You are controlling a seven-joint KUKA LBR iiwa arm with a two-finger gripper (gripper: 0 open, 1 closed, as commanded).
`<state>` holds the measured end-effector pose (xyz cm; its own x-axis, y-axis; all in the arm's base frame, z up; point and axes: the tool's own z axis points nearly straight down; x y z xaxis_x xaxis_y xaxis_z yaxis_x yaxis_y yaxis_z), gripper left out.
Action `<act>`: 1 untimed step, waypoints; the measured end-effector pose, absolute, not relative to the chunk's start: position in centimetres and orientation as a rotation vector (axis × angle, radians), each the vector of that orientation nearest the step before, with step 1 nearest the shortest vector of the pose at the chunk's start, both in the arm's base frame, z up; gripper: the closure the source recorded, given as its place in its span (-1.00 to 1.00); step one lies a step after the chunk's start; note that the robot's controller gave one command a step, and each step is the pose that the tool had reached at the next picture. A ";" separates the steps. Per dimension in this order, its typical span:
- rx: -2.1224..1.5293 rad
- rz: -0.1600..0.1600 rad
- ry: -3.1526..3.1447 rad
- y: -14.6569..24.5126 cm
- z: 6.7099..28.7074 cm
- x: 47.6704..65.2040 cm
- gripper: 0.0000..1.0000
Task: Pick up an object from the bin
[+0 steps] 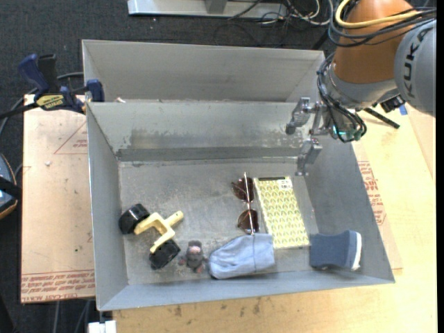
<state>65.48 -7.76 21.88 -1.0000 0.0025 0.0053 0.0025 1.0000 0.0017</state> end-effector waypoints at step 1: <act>-0.001 -0.001 -3.144 -7.7 22.4 65.6 -1.00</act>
Offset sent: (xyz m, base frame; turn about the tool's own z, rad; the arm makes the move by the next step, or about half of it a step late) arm -0.0154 -0.0051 -0.1488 -0.1084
